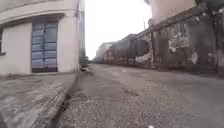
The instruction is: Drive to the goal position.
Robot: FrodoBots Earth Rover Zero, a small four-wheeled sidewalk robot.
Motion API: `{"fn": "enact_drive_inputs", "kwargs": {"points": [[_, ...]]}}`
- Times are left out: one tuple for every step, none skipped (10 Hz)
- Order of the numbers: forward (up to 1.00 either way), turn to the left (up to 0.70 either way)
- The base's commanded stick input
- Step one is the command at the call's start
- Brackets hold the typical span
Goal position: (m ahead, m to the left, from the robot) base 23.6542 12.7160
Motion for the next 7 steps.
{"fn": "enact_drive_inputs", "kwargs": {"points": [[0.0,0.0],[0.0,0.0],[0.0,0.0],[0.0,0.0],[0.13,0.0],[0.46,0.0],[0.7,0.0]]}}
